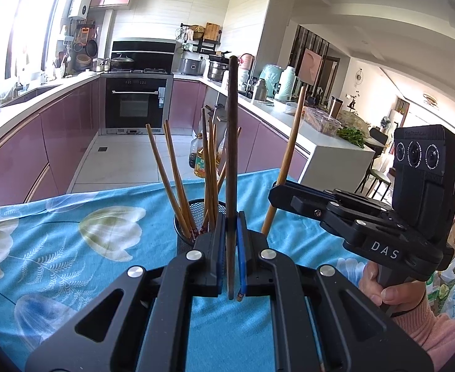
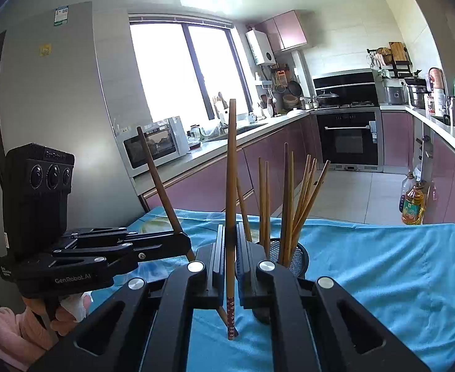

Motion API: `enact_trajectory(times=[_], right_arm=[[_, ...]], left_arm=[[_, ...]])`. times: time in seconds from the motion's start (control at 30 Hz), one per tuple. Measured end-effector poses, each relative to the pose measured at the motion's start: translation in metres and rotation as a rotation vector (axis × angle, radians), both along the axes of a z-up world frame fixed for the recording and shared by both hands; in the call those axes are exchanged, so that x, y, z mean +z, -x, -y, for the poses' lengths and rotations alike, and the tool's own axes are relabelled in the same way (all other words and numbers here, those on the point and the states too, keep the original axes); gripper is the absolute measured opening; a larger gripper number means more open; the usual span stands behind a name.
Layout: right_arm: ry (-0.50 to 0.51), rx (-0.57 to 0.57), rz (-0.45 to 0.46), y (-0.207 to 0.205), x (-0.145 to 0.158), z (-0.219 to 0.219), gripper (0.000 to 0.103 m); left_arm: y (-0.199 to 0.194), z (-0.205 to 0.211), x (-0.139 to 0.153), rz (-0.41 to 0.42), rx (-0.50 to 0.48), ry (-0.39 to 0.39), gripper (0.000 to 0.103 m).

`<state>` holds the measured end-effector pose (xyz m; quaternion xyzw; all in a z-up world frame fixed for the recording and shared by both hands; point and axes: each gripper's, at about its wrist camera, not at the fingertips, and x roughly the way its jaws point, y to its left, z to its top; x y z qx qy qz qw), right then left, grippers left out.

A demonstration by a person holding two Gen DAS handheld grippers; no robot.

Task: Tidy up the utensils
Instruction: 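Lower the left gripper's chopstick into the mesh cup while the right gripper lowers its chopstick beside it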

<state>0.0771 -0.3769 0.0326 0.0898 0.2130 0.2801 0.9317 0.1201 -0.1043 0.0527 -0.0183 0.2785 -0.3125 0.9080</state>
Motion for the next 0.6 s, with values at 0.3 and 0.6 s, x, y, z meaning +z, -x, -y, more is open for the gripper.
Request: enact_trajectory(times=[0.3,0.6], right_arm=[[0.000,-0.003,0.004,-0.001,0.002,0.000,0.005],[-0.002,-0.005,0.021,-0.002,0.008,0.003,0.005]], left_arm=[[0.000,0.002,0.003,0.008,-0.001,-0.001,0.008],[-0.001,0.004,0.011,0.026,0.001,-0.003,0.008]])
